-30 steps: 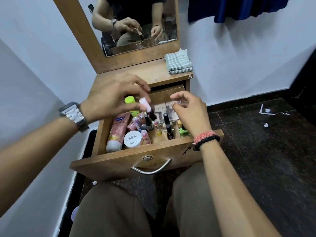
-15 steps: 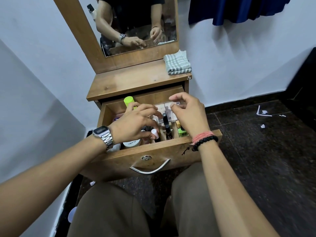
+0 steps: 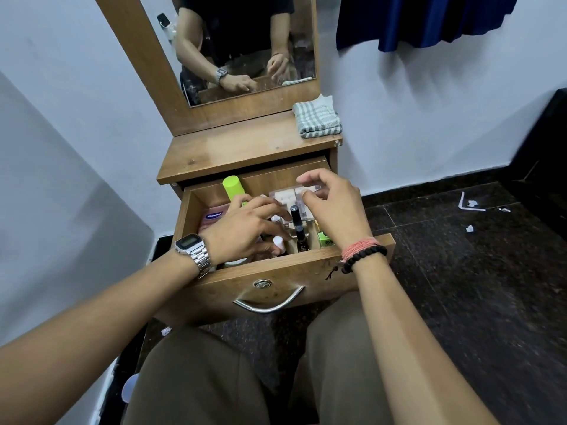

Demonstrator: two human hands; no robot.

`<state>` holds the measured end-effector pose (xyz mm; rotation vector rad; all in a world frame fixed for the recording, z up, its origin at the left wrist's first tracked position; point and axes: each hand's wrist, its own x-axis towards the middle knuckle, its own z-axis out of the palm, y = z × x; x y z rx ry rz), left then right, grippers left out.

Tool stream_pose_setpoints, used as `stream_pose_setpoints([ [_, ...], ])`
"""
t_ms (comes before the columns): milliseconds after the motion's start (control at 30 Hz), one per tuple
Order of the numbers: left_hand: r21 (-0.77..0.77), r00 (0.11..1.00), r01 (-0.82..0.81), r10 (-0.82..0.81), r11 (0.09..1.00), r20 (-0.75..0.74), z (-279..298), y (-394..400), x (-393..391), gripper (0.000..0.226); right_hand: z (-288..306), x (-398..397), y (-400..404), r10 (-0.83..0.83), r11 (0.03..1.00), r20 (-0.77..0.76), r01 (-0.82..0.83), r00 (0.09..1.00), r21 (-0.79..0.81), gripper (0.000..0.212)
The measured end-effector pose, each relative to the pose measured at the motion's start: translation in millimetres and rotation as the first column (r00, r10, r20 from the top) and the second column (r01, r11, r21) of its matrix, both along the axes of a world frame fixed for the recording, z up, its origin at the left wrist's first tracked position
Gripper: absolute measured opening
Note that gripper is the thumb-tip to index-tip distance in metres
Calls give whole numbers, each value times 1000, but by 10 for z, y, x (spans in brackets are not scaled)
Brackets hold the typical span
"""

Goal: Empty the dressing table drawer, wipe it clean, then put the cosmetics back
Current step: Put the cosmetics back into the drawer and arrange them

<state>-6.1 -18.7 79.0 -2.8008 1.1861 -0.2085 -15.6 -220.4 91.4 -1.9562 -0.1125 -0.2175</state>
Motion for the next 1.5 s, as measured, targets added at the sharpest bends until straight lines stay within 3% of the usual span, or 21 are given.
stream_pose_setpoints([
  [133,-103,989,-102,90,989,-114,85,74,-97,54,61,-73,-12,34,999,40,-33,999,-26,19],
  [267,-395,945,-197,66,897,-321,213,372,-357,44,229,-255,-145,111,982,37,-103,993,-161,25],
  [333,-386,932,-228,86,894,-352,219,563,-573,43,354,-371,-217,240,920,-61,-247,969,-304,28],
  [433,-376,945,-254,147,891,-291,133,749,-845,50,378,-553,-194,367,751,-312,-477,876,-457,30],
  [533,-412,944,-326,272,851,-186,59,724,-1002,56,94,-764,-112,234,699,-272,-356,933,-620,52],
  [600,-356,920,-388,382,850,-90,0,652,-1046,60,-85,-881,-77,159,652,-163,-228,974,-723,73],
  [667,-267,891,-437,454,859,5,-37,581,-1072,61,-155,-919,-67,140,640,-92,-161,986,-752,79],
  [1100,-129,855,-480,496,868,151,-60,550,-1061,56,-298,-937,20,106,651,113,17,988,-759,73],
  [1500,-106,842,-493,505,863,192,-21,586,-758,59,-274,-633,80,116,578,136,45,984,-815,78],
])
